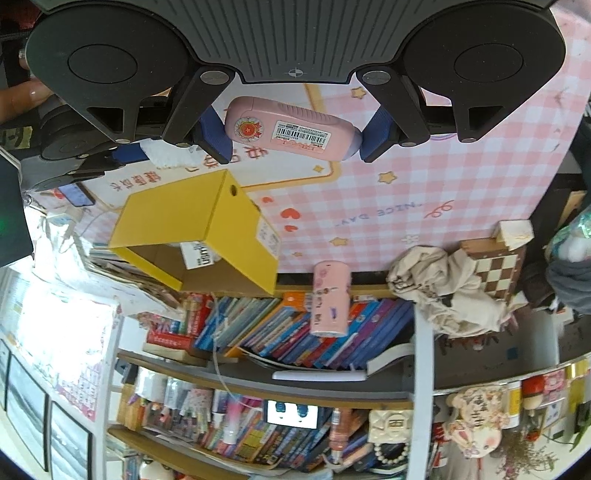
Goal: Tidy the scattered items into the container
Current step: 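Carry the pink stick and white charger with both grippers over the yellow box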
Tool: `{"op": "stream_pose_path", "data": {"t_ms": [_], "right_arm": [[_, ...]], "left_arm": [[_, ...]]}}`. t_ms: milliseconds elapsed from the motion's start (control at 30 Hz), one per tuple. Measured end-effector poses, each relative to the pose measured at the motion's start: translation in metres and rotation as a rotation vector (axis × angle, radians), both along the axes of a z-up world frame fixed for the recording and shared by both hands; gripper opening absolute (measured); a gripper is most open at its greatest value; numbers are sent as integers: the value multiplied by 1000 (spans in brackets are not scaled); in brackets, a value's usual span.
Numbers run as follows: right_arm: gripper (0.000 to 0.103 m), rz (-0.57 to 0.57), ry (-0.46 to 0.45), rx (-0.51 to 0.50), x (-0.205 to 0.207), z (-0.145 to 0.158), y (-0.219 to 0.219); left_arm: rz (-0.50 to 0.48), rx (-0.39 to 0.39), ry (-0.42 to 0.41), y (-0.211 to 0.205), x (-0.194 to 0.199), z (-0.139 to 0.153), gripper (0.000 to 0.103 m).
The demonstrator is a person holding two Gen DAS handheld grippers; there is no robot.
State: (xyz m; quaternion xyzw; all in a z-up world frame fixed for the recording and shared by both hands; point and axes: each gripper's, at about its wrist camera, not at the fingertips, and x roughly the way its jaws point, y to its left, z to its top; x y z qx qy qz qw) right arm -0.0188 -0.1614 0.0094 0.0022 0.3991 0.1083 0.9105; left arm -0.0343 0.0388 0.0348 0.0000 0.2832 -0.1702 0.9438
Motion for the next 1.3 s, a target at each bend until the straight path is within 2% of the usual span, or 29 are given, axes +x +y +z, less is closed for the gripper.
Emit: {"op": "stream_pose_path", "data": {"t_ms": [400,933,1133,1300], "right_arm": [[54,-116,1,-18,-14,3,-44],[54,-265,11,-25,-22,3,-118],[54,-276,-1,-39,-15,6,-142],[54,-261,-58,-45,-4,18,-159]], "left_arm": [[-95,-12,3,-37,12,-1,77],[-250,-15,20,-113,37,-3,77],[-269,-22,12,-137,48,-1,77],[-269,-24,-4,-157,60,5,77]]}}
